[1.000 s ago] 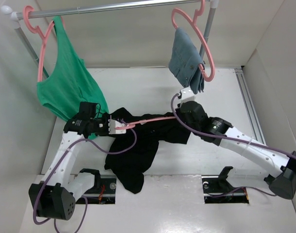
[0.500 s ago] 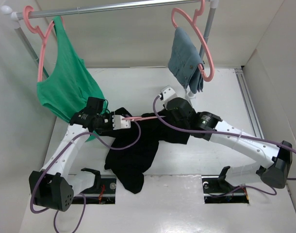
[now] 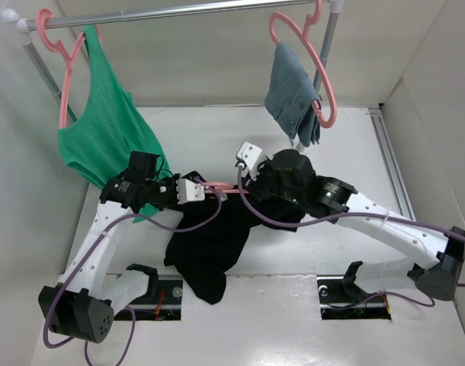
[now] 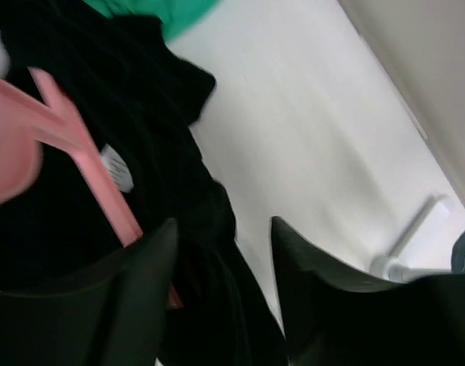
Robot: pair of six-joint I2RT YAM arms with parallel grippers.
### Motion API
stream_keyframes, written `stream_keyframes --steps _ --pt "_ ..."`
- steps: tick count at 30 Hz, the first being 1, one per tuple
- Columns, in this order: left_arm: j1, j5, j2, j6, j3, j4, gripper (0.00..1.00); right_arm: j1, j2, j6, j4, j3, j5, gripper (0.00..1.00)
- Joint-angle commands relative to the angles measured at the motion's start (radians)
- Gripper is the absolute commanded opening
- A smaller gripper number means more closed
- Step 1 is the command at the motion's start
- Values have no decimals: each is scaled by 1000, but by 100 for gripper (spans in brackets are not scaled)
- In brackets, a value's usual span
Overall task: Place the t-shirt on the hanger
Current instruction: Place tshirt on hanger
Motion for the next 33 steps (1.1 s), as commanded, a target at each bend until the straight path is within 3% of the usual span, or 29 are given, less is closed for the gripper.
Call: stream_keyframes --steps 1,3,11,17,22,26,30,33 --pt "-3 150 -29 -16 41 45 0 11 -70 -90 3 13 -173 61" --pt "-3 150 -29 -16 41 66 0 11 -70 -128 -45 38 -203 67" --pt "-3 159 -19 4 63 75 0 11 -60 -202 -117 67 -328 70" --pt "-3 159 -42 87 63 65 0 11 36 -213 -103 151 -195 70" --pt "-3 150 -42 127 74 42 0 11 143 -252 -114 240 -225 67" --pt "-3 174 -42 73 93 51 0 11 189 -277 -145 254 -277 47" --pt "7 197 -42 10 94 72 0 11 183 -253 -145 219 -297 2" --pt "39 207 -52 -21 66 94 0 11 104 -213 -110 147 -288 0"
